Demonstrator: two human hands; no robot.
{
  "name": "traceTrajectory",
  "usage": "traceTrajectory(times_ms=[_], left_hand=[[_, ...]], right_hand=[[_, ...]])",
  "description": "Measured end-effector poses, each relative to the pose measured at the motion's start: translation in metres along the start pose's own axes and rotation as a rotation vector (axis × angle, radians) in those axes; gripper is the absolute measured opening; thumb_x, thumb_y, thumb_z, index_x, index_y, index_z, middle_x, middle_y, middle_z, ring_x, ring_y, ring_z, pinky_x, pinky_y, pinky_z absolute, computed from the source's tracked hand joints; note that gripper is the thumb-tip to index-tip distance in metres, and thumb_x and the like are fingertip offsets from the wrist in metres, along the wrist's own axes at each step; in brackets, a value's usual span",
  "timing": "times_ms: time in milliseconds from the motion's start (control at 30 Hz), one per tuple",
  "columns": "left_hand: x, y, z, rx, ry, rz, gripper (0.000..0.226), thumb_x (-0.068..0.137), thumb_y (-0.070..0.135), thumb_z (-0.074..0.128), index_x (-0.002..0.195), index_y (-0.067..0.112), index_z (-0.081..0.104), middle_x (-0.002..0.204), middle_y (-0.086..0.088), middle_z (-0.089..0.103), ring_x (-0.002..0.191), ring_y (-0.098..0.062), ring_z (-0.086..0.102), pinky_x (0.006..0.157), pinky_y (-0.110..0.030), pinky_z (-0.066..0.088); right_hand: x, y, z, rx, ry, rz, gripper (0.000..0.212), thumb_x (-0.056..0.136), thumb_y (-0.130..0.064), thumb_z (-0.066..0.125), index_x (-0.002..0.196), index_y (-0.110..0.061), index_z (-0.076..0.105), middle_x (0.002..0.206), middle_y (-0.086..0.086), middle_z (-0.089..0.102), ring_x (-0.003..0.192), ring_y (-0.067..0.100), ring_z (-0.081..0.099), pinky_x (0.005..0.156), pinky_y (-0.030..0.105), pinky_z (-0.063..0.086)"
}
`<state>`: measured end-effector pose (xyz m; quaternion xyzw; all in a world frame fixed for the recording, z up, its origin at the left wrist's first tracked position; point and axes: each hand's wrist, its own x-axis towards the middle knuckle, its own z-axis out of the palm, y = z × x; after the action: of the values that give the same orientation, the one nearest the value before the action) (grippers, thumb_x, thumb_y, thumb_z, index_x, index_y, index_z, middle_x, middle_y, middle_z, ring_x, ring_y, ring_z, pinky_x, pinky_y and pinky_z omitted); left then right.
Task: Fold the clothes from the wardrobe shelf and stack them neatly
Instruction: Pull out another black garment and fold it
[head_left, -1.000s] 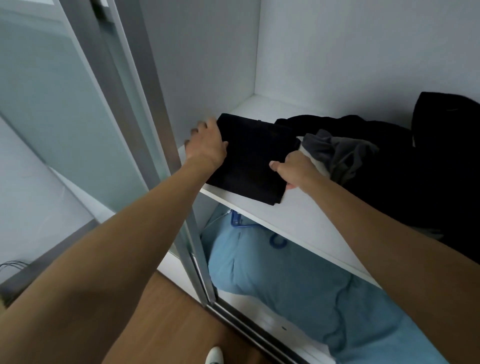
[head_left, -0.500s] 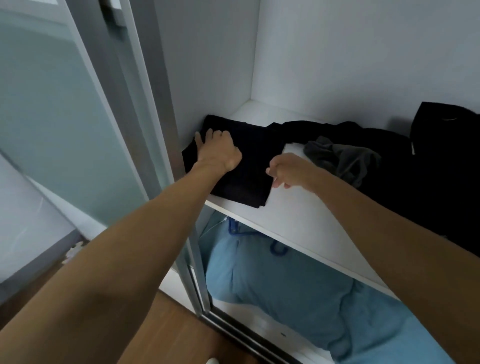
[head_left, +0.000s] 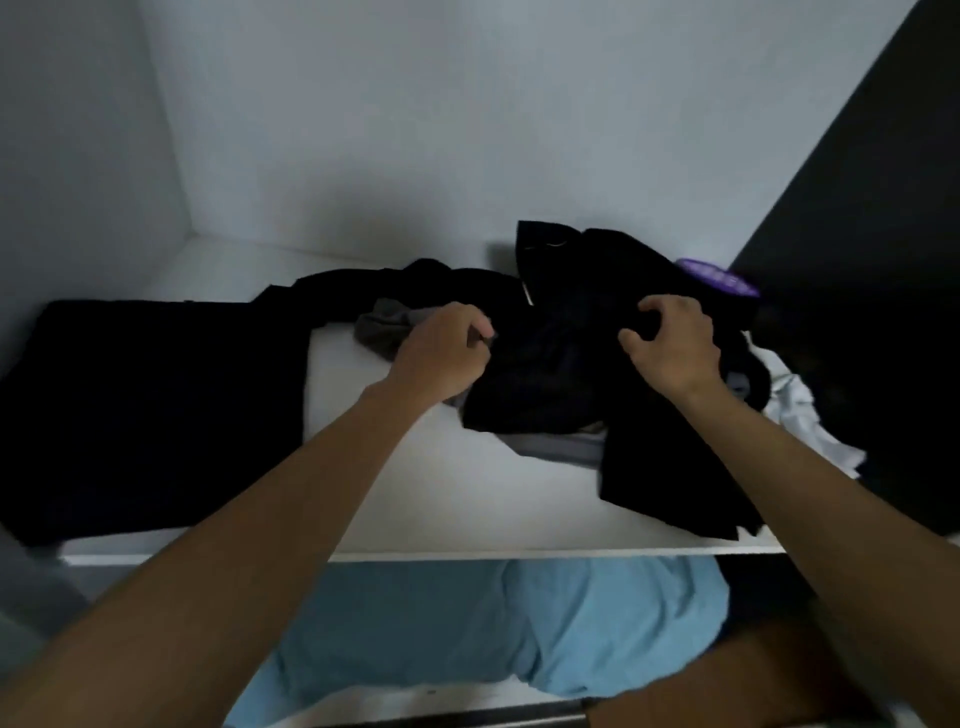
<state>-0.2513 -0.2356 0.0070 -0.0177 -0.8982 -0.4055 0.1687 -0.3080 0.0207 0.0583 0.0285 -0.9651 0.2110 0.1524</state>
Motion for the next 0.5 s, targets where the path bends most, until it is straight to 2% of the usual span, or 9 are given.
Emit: traceTrajectory(times_ms=[67,167,267,367,433,500], left_hand=[[0.011,0.009,0.019,-0.039,-0.079,-0.066,0.020,0.089,0.019,0.061,0.108,0.024,0.061,0.110,0.003,0.061,0.105,-0.018,0.061,0.091,-0.034,0.049],[0.023,0.020,0.043,-0.075,-0.233,-0.229,0.040,0.091,0.031,0.064,0.128,0.023,0.054,0.129,0.000,0.057,0.117,-0.018,0.056,0.101,-0.036,0.045],[0.027,0.028,0.058,0.074,-0.286,-0.270,0.038,0.091,0.036,0.062,0.127,0.025,0.052,0.126,0.001,0.059,0.117,-0.022,0.056,0.107,-0.044,0.040],[0.028,0.039,0.067,0.108,-0.239,-0.273,0.012,0.092,0.032,0.061,0.100,0.029,0.053,0.112,-0.005,0.066,0.105,-0.025,0.061,0.107,-0.050,0.039],[0.029,0.046,0.074,0.111,-0.257,-0.295,0.022,0.093,0.032,0.060,0.113,0.025,0.054,0.117,-0.005,0.064,0.111,-0.026,0.058,0.109,-0.051,0.037],[0.031,0.054,0.081,0.132,-0.253,-0.313,0.038,0.094,0.033,0.060,0.128,0.019,0.051,0.125,-0.004,0.060,0.118,-0.026,0.055,0.109,-0.048,0.038]], right_hand=[[0.003,0.032,-0.005,0.014,-0.085,0.211,0.069,0.084,-0.044,0.073,0.139,-0.015,0.044,0.149,0.012,0.033,0.132,0.038,0.042,0.107,0.048,0.039],[0.005,0.059,0.000,0.117,-0.136,0.309,0.089,0.080,-0.048,0.076,0.147,-0.012,0.030,0.153,0.013,0.024,0.134,0.038,0.041,0.106,0.042,0.037],[0.011,0.070,0.002,0.208,-0.081,0.314,0.085,0.081,-0.041,0.077,0.146,-0.013,0.029,0.150,0.012,0.025,0.127,0.038,0.046,0.090,0.035,0.038],[0.021,0.083,-0.002,0.243,-0.044,0.312,0.077,0.083,-0.033,0.076,0.143,-0.016,0.031,0.146,0.013,0.029,0.121,0.038,0.051,0.087,0.036,0.040],[0.029,0.096,-0.007,0.251,-0.054,0.287,0.075,0.083,-0.033,0.075,0.143,-0.019,0.032,0.144,0.013,0.033,0.120,0.038,0.052,0.097,0.042,0.046],[0.036,0.109,-0.011,0.223,-0.077,0.230,0.072,0.082,-0.036,0.073,0.142,-0.025,0.036,0.143,0.011,0.035,0.121,0.038,0.053,0.104,0.046,0.044]])
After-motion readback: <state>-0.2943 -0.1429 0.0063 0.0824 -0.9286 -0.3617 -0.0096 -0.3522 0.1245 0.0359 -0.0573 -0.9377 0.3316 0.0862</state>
